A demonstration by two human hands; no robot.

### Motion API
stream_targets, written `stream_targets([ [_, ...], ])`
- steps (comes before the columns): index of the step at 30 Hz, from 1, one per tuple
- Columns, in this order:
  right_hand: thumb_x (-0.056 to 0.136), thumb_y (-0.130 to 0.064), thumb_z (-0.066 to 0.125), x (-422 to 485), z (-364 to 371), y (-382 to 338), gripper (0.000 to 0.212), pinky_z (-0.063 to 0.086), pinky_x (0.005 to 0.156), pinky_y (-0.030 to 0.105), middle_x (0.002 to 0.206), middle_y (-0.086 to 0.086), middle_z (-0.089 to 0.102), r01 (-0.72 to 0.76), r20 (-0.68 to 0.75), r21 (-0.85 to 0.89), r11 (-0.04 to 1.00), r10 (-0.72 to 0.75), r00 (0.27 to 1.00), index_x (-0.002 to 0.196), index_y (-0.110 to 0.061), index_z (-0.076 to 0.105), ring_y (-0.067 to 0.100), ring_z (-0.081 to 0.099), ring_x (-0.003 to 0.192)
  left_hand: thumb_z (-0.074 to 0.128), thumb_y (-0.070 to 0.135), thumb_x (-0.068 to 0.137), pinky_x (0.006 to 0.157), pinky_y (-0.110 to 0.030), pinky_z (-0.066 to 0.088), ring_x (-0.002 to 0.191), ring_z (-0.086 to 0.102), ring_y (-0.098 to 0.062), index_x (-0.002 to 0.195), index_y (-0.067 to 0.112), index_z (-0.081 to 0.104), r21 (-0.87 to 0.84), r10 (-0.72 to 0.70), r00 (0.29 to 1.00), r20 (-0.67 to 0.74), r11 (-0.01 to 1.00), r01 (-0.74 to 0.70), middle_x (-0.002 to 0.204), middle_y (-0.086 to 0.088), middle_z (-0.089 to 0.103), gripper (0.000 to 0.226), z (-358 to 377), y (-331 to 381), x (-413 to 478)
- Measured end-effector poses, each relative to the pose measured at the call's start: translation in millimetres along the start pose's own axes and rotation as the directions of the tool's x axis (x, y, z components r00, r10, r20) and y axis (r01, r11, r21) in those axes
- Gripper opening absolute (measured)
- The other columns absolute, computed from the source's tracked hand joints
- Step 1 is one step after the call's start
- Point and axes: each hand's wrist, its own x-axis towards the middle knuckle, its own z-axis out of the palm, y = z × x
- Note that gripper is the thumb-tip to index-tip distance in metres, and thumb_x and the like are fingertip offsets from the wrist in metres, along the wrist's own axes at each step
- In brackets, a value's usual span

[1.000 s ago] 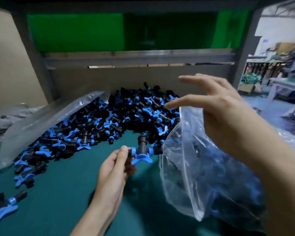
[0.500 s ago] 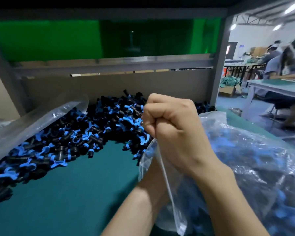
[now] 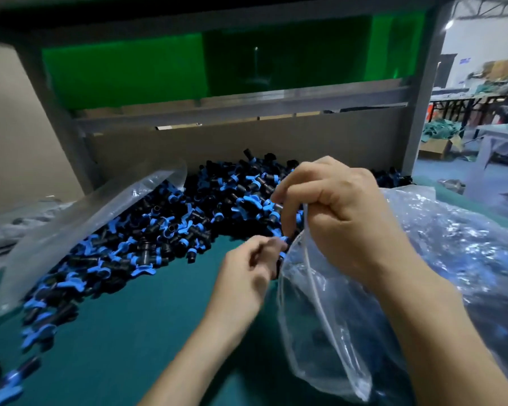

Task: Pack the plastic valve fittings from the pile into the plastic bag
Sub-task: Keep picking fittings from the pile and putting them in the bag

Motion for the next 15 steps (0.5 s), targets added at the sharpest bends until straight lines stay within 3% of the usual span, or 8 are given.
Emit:
stream_targets([
  [2,0.057,0.0,0.041,2.1,4.6,1.0,0.03,0.042,0.081,0.029,0.093,-0.006,0.072,0.027,0.02,-0.105,0.994,-0.025,0.999,0.049,-0.019,0.064,0.023,0.056,0.096,0.053,0.034,0.099,0.052,-0.02,0.038,0.052,0.044,-0.005,0.083,0.027,0.066,0.169,-0.044,0.992,-0.115,0.984,0.063,0.057,0.013,0.055,0.022,-23.6,-33.3,-5.7],
  [4,0.063,-0.002,0.038,2.3,7.9,3.5,0.03,0.038,0.082,0.027,0.102,-0.003,0.071,0.067,0.006,-0.173,0.983,-0.067,0.998,0.047,-0.019,0.059,0.023,0.053,0.103,0.052,0.037,0.099,0.068,-0.032,0.05,0.067,0.058,-0.011,0.091,0.026,0.064,0.377,-0.134,0.97,-0.205,0.904,0.205,0.065,0.012,0.062,0.018,-48.7,-63.6,-9.4],
  [6,0.063,-0.003,0.038,1.3,8.0,7.4,0.029,0.039,0.083,0.029,0.107,-0.002,0.069,0.081,0.001,-0.192,0.978,-0.082,0.997,0.047,-0.02,0.055,0.023,0.052,0.106,0.046,0.041,0.1,0.075,-0.038,0.051,0.079,0.062,-0.02,0.103,0.024,0.06,0.562,-0.202,0.946,-0.253,0.765,0.314,0.076,0.009,0.066,0.022,-62.9,-83.0,0.3],
  [10,0.057,0.0,0.041,-0.5,16.2,12.6,0.03,0.041,0.082,0.035,0.106,-0.002,0.069,0.057,-0.013,-0.21,0.976,-0.061,0.998,0.045,-0.027,0.049,0.026,0.052,0.105,0.039,0.05,0.101,0.068,-0.034,0.042,0.091,0.064,-0.029,0.124,0.016,0.05,0.786,-0.185,0.913,-0.364,0.464,0.408,0.101,-0.003,0.069,0.042,-81.0,-100.9,34.7],
  [12,0.056,-0.003,0.042,-2.4,24.0,15.2,0.033,0.041,0.083,0.039,0.103,-0.002,0.069,0.078,0.046,-0.231,0.97,-0.069,0.997,0.047,-0.034,0.041,0.028,0.054,0.102,0.038,0.049,0.102,0.063,-0.033,0.039,0.083,0.064,-0.028,0.118,0.009,0.049,0.836,-0.175,0.902,-0.394,0.339,0.431,0.101,-0.006,0.068,0.045,-81.7,-104.9,46.7],
  [15,0.053,-0.007,0.041,-5.3,32.3,20.3,0.037,0.038,0.082,0.038,0.097,-0.006,0.069,0.083,0.117,-0.195,0.977,-0.061,0.991,0.045,-0.039,0.025,0.027,0.055,0.097,0.039,0.043,0.103,0.056,-0.032,0.037,0.068,0.055,-0.024,0.11,0.006,0.051,0.861,-0.155,0.901,-0.404,0.269,0.432,0.092,-0.006,0.067,0.039,-82.6,-111.6,60.9],
])
